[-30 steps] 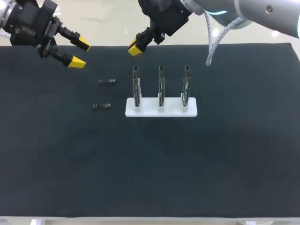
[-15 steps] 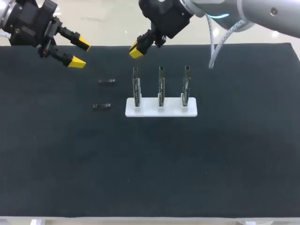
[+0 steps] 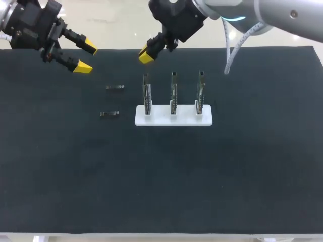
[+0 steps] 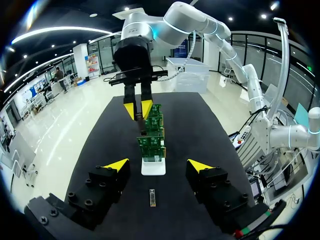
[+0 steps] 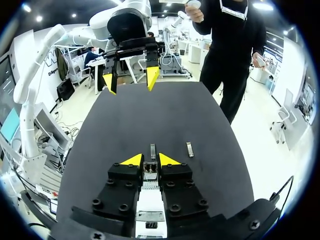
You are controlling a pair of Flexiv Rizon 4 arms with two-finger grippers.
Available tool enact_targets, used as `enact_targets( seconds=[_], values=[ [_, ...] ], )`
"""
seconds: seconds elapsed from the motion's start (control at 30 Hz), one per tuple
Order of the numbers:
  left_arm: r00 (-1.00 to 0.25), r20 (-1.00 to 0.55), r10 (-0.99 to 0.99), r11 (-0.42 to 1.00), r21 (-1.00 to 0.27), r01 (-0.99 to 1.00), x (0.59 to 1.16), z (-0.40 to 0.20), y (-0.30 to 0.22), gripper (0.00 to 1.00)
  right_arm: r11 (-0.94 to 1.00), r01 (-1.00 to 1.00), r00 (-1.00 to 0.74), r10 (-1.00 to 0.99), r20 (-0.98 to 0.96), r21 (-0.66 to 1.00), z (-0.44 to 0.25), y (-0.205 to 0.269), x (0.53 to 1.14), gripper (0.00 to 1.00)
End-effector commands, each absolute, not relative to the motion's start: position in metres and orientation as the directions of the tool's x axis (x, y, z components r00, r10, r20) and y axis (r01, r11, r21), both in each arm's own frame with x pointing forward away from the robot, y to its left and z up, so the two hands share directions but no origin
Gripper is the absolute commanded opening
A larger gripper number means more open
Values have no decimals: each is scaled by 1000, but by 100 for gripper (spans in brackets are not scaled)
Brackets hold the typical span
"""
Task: Pick up the optical module with the left hand, and insert it into the network port with the right hand.
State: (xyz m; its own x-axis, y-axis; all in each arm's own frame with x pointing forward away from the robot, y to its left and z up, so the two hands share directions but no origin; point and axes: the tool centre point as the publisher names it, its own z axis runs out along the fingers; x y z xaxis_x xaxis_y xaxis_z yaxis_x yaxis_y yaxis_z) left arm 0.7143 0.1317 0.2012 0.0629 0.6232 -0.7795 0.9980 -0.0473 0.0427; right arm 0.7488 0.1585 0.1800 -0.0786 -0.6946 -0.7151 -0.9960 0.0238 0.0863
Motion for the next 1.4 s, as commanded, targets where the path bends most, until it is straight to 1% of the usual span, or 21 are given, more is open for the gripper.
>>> enact_targets(
  seconds=[0.03,1.13,1.17,1.2,1.23,1.4],
  values=[
    [62,-778,625,-47,42,998,714,201,131,100,19,-996,-75,-693,-717,86,177,159,751,0],
    [62,-778,625,-47,42,998,714,201,131,100,9,-997,-59,-699,-713,73,169,159,753,0],
    [62,-778,625,-47,42,998,714,201,131,100,7,-997,-59,-697,-714,76,170,160,753,9],
    [62,-778,625,-47,42,998,714,201,131,100,7,-997,-63,-695,-717,80,171,160,753,84],
    [62,-778,625,-47,42,998,714,201,131,100,7,-997,-62,-696,-715,80,172,160,754,100],
    [62,-778,625,-47,42,998,714,201,131,100,12,-995,-75,-706,-705,95,182,162,755,100]
  ],
)
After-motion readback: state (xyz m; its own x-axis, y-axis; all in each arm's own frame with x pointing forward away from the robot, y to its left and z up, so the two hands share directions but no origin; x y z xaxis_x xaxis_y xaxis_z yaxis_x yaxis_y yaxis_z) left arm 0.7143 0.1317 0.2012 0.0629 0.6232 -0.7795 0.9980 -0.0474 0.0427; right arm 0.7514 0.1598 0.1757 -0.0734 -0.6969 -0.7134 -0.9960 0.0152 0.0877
